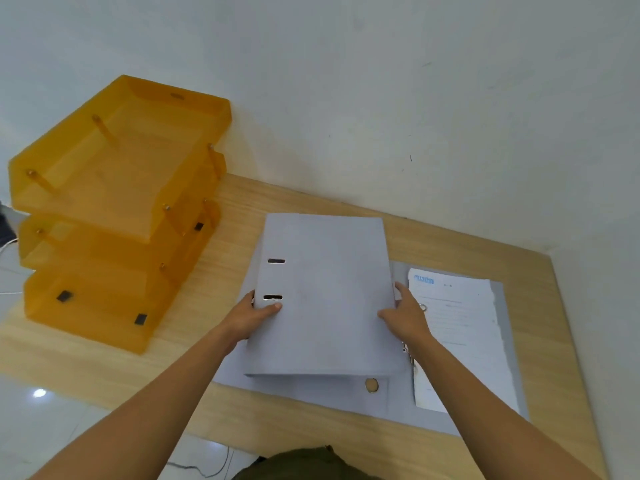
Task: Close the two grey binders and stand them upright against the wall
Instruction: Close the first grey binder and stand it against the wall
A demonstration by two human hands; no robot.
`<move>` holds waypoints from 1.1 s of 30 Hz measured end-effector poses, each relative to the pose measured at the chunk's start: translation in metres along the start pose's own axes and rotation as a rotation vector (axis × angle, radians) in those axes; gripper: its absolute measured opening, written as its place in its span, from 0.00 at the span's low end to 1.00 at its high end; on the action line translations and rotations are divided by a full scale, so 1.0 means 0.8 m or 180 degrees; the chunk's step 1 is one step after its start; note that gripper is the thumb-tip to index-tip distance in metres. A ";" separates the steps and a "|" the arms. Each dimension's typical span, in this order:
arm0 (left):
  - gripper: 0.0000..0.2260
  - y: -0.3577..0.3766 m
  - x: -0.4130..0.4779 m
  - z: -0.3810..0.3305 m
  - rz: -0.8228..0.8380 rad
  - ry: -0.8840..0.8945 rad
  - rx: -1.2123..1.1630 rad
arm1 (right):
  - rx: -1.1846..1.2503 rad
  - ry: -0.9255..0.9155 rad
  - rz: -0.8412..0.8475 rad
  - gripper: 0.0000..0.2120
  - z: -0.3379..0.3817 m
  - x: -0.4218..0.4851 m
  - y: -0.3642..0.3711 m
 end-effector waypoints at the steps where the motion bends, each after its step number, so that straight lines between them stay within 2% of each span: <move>1: 0.26 -0.001 0.005 0.000 0.0007 -0.0001 0.0019 | -0.0320 -0.0006 -0.0046 0.39 -0.001 0.002 0.005; 4: 0.27 -0.003 0.013 -0.002 -0.0042 -0.0039 0.0132 | -0.0888 -0.0291 -0.0097 0.39 0.013 -0.001 0.022; 8: 0.34 -0.007 0.027 0.001 -0.0100 -0.0015 0.0120 | -0.1028 -0.0759 0.0396 0.39 0.037 -0.014 0.069; 11: 0.34 -0.006 0.033 0.005 -0.0154 -0.0042 0.0083 | -0.1215 -0.0728 0.0690 0.40 0.043 -0.015 0.095; 14: 0.46 -0.009 0.039 0.017 -0.0350 0.0059 0.0184 | -0.1069 -0.0721 0.0854 0.40 0.044 -0.017 0.113; 16: 0.50 -0.015 0.060 0.037 -0.0408 0.0110 0.0277 | -0.1153 -0.0722 0.0971 0.42 0.038 -0.019 0.126; 20: 0.44 -0.007 0.040 0.022 -0.0402 0.0032 0.0021 | -0.1159 -0.0635 0.1057 0.43 0.032 -0.019 0.132; 24: 0.24 0.011 0.007 -0.004 -0.0316 -0.0225 -0.0641 | -0.0642 -0.0530 0.1122 0.41 0.037 -0.022 0.121; 25: 0.24 0.015 0.001 -0.008 -0.0272 -0.0262 -0.0803 | -0.0543 -0.0516 0.1149 0.40 0.038 -0.023 0.117; 28: 0.33 0.024 -0.004 -0.010 -0.0031 -0.0474 -0.1207 | -0.0266 -0.0512 0.1158 0.39 0.044 -0.030 0.099; 33: 0.38 0.075 -0.026 -0.033 0.1031 -0.0723 -0.2129 | 0.0055 -0.0857 0.1320 0.47 0.081 -0.058 0.061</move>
Point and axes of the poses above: each hand's wrist, its own x-axis towards the middle knuckle, its own y-axis out of the palm, z = x × y, the point moved 6 cm from there along x, towards the middle knuckle, and after that the axes turned 15 degrees about -x, right-handed, at the moved point
